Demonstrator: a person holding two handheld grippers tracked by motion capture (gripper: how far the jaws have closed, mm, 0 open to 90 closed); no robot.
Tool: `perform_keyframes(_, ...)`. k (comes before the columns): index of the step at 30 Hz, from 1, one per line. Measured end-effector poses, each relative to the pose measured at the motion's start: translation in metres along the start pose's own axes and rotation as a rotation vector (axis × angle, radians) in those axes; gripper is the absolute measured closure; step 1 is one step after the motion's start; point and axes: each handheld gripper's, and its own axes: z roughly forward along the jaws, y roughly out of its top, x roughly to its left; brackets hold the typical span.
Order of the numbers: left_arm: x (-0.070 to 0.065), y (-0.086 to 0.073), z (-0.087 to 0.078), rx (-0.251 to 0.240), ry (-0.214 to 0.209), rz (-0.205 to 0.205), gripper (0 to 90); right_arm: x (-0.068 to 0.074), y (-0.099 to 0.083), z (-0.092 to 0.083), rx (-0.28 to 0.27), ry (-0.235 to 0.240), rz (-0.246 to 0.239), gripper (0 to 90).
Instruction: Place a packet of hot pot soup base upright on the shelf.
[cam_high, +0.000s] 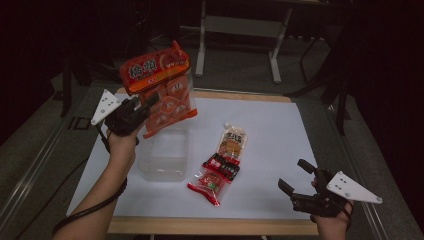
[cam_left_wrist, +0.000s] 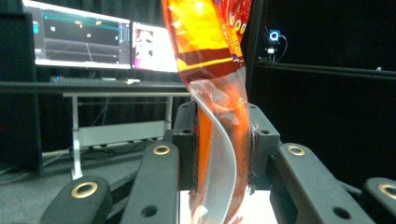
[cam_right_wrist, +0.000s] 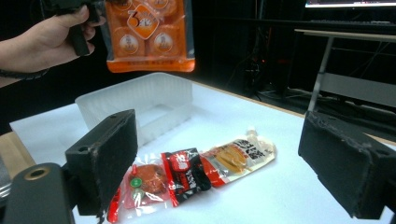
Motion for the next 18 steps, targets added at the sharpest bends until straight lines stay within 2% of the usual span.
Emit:
perform_keyframes(5,0.005,-0.014,-0.004,0.006,0.022,-0.015,71.4,0.0,-0.002,0.002,0.008,0.003,0.007,11.7)
perform_keyframes(11,0.011,-0.031,-0.009,0.012,0.072,-0.034,71.4,0.001,-0.003,0.004,0.014,0.008,-0.004,11.6)
perform_keyframes(13,0.011,-0.033,-0.009,0.01,0.076,-0.041,71.4,0.001,-0.003,0.004,0.014,0.008,-0.005,11.7)
perform_keyframes(15,0.014,-0.041,-0.009,0.0,0.072,-0.081,71.4,0.001,-0.003,0.004,0.015,0.01,-0.006,11.6)
perform_keyframes(18,0.013,-0.048,-0.006,0.007,0.077,-0.076,71.4,0.001,-0.004,0.004,0.016,0.01,-0.006,11.6)
